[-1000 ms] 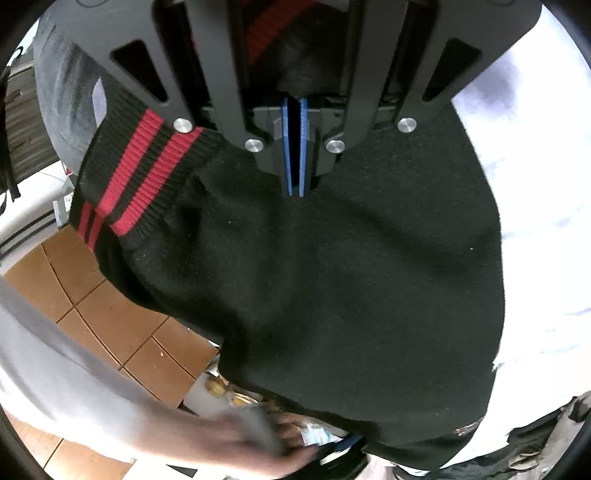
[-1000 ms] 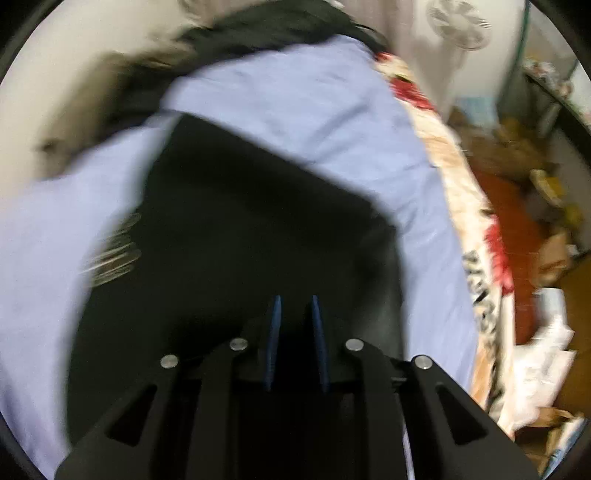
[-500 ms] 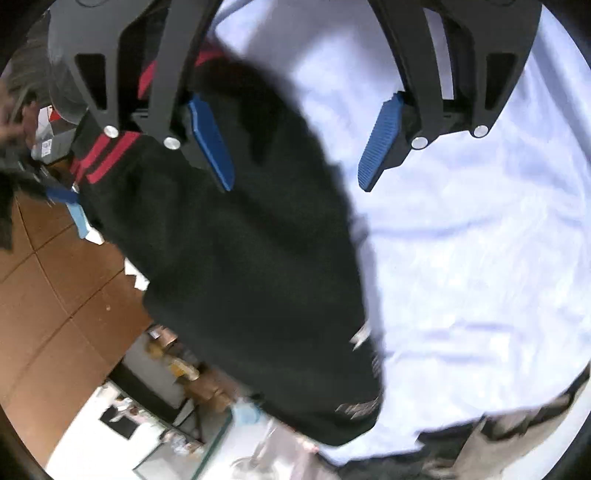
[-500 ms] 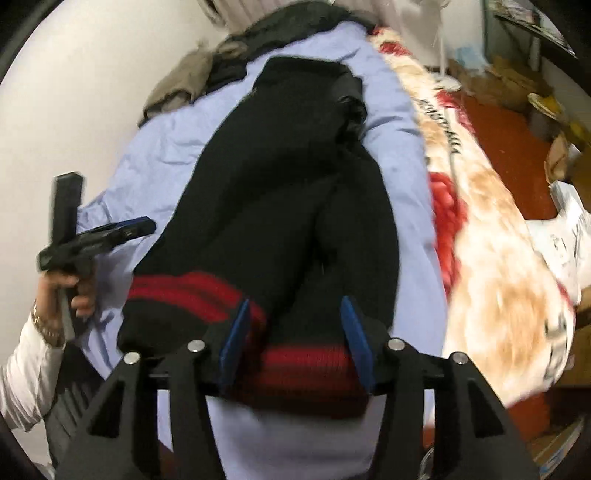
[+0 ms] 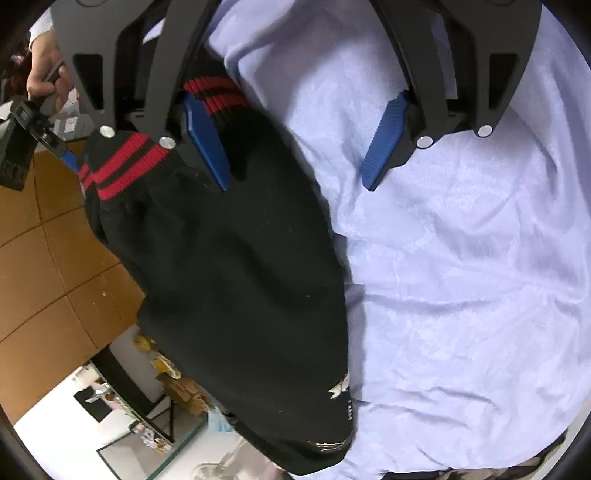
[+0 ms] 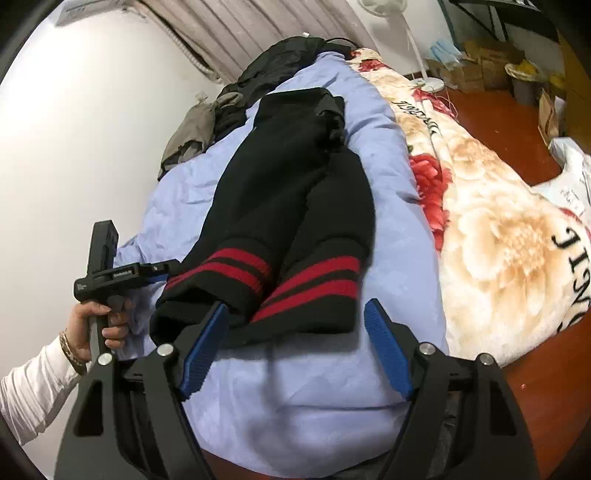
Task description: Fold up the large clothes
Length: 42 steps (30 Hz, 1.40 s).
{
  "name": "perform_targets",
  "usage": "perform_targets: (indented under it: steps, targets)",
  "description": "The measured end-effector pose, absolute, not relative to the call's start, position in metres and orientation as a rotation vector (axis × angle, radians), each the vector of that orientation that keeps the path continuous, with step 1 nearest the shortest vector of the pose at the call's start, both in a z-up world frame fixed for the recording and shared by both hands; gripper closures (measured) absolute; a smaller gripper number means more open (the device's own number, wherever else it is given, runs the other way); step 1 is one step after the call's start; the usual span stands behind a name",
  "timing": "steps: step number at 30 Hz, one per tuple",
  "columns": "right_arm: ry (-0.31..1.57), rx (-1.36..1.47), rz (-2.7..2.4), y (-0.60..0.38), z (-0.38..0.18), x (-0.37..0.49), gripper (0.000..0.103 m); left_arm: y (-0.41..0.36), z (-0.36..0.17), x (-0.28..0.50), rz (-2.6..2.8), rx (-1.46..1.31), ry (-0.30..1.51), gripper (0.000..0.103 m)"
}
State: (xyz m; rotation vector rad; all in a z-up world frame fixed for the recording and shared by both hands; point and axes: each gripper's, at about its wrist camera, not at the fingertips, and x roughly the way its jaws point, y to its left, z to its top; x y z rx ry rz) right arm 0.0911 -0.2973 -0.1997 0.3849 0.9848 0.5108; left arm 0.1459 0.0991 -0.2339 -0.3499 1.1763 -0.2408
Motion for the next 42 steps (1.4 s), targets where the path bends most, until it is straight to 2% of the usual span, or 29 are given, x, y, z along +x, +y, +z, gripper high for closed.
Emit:
perform_targets:
  steps: [9,12,19,24,29,33,36,38,39,40,42]
  targets:
    - [0.979,0.466,0.536,-0.306,-0.211,0.105,0.027,0.072,-0.251,0.177,-0.357,-0.417,1.248,0.030]
    - [0.986,0.477,0.534,-0.305,-0.215,0.115,0.027,0.056,-0.249,0.178,-0.371,-0.375,1.258,0.026]
    - [1.061,0.545,0.577,-0.292,-0.234,0.140,0.026,0.051,-0.238,0.165,-0.397,-0.446,1.219,0.026]
    - [1.064,0.586,0.676,-0.274,-0.217,0.143,0.026,0.046,-0.218,0.161,-0.439,-0.463,1.176,0.026]
    - [1.083,0.570,0.701,-0.253,-0.213,0.145,0.017,0.039,-0.228,0.172,-0.467,-0.474,1.193,0.017]
    - [1.181,0.515,0.632,-0.236,-0.233,0.152,0.016,0.028,-0.249,0.178,-0.440,-0.441,1.233,0.016]
    - [1.167,0.528,0.605,-0.232,-0.236,0.154,0.015,0.025,-0.253,0.178,-0.421,-0.452,1.232,0.016]
    - [1.149,0.598,0.587,-0.237,-0.232,0.155,0.023,0.025,-0.248,0.177,-0.406,-0.454,1.218,0.022]
    - [1.138,0.613,0.567,-0.240,-0.227,0.154,0.040,0.027,-0.242,0.173,-0.388,-0.458,1.199,0.028]
    - [1.118,0.621,0.547,-0.243,-0.221,0.151,0.049,0.030,-0.238,0.169,-0.377,-0.457,1.185,0.034]
    - [1.093,0.648,0.554,-0.246,-0.213,0.146,0.052,0.034,-0.230,0.163,-0.368,-0.469,1.158,0.036]
